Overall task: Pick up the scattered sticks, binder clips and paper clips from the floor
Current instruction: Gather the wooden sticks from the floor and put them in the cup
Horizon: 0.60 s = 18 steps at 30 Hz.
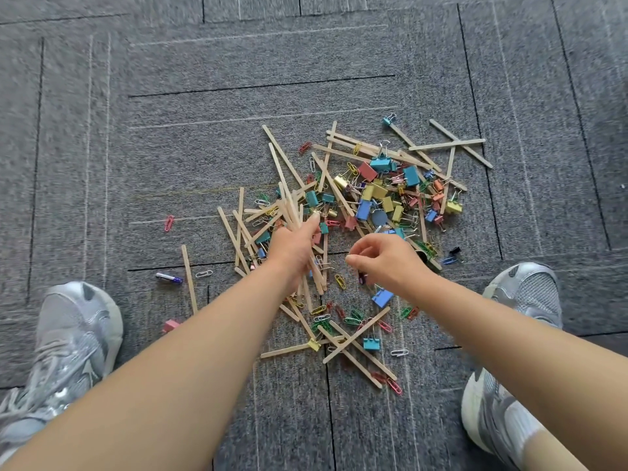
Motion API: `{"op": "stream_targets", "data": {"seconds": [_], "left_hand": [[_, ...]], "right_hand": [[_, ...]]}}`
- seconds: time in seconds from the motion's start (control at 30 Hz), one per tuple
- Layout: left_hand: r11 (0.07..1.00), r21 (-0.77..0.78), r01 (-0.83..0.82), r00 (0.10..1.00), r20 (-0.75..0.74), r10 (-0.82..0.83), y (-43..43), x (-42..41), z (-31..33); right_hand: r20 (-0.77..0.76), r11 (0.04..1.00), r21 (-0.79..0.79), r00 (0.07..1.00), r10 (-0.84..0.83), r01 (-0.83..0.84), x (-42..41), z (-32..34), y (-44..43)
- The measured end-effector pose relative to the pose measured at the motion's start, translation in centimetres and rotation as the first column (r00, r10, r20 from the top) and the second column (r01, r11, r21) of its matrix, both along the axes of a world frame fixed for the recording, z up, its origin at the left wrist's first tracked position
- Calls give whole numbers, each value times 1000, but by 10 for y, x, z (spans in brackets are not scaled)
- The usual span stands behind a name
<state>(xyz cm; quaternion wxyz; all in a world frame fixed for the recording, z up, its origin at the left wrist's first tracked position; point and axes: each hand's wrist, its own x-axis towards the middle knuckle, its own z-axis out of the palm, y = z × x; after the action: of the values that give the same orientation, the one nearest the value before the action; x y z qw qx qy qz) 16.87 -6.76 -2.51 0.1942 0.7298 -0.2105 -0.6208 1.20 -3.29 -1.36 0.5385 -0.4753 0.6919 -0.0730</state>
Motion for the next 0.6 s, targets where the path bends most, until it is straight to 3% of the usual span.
{"op": "stream_targets", "data": {"seconds": [0.1, 0.17, 0.23, 0.33, 0.4, 0.53, 0.6], "left_hand": [[999, 27, 19, 1000, -18, -18, 2, 3, -2], [999, 37, 19, 999, -40, -17, 2, 4, -2], [998, 58, -25, 996, -82, 29, 2, 2, 0], [997, 80, -23, 992, -120, 32, 5, 0, 2], [997, 79, 2, 989, -148, 9, 6, -1, 3], [996, 80, 44, 986, -165, -31, 6, -3, 3], [994, 93, 49, 986, -162, -33, 6, -4, 3]], "right_hand": [[-177, 997, -70, 984, 7, -20, -5, -2, 6], [-437, 992, -123, 898, -50, -5, -12, -6, 6], [-597, 999, -54, 802, -33, 1, -17, -9, 7], [-630, 992, 83, 766, 124, -93, -19, -17, 15], [-632, 986, 63, 758, 161, -157, -21, -20, 19], [-581, 991, 1, 807, 108, -133, -31, -17, 16], [-608, 967, -4, 768, 201, -256, -29, -16, 20]]}}
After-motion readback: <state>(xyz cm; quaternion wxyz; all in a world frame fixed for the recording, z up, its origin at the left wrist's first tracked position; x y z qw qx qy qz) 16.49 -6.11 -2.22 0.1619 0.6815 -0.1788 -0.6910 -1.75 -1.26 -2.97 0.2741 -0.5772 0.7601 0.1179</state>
